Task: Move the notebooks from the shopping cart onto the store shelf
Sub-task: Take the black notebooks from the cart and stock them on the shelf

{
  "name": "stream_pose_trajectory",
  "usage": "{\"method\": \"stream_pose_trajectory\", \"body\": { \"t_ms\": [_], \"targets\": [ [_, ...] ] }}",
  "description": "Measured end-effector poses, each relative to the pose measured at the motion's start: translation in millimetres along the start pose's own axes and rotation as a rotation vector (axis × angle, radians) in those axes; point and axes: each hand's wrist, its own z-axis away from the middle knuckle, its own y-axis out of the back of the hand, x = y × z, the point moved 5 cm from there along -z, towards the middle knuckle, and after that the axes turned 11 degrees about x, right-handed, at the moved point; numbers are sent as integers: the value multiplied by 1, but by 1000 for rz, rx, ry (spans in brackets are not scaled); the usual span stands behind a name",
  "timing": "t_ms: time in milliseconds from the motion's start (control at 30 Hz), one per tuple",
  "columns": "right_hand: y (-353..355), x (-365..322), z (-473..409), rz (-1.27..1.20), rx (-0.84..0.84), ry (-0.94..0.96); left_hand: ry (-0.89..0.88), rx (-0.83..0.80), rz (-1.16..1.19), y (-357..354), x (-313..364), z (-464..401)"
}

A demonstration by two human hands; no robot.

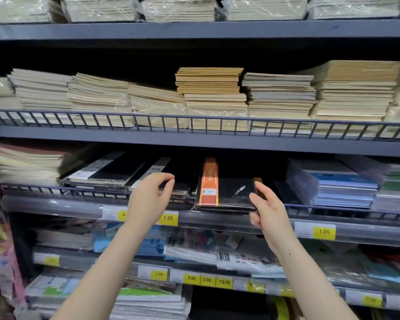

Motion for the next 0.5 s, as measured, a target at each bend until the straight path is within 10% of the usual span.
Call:
{"method": "stream_pose_trajectory", "body": {
  "t_ms": [500],
  "targets": [
    [-23,-10,-37,933,210,325,-138,-21,-190,-14,-19,8]
  ]
}}
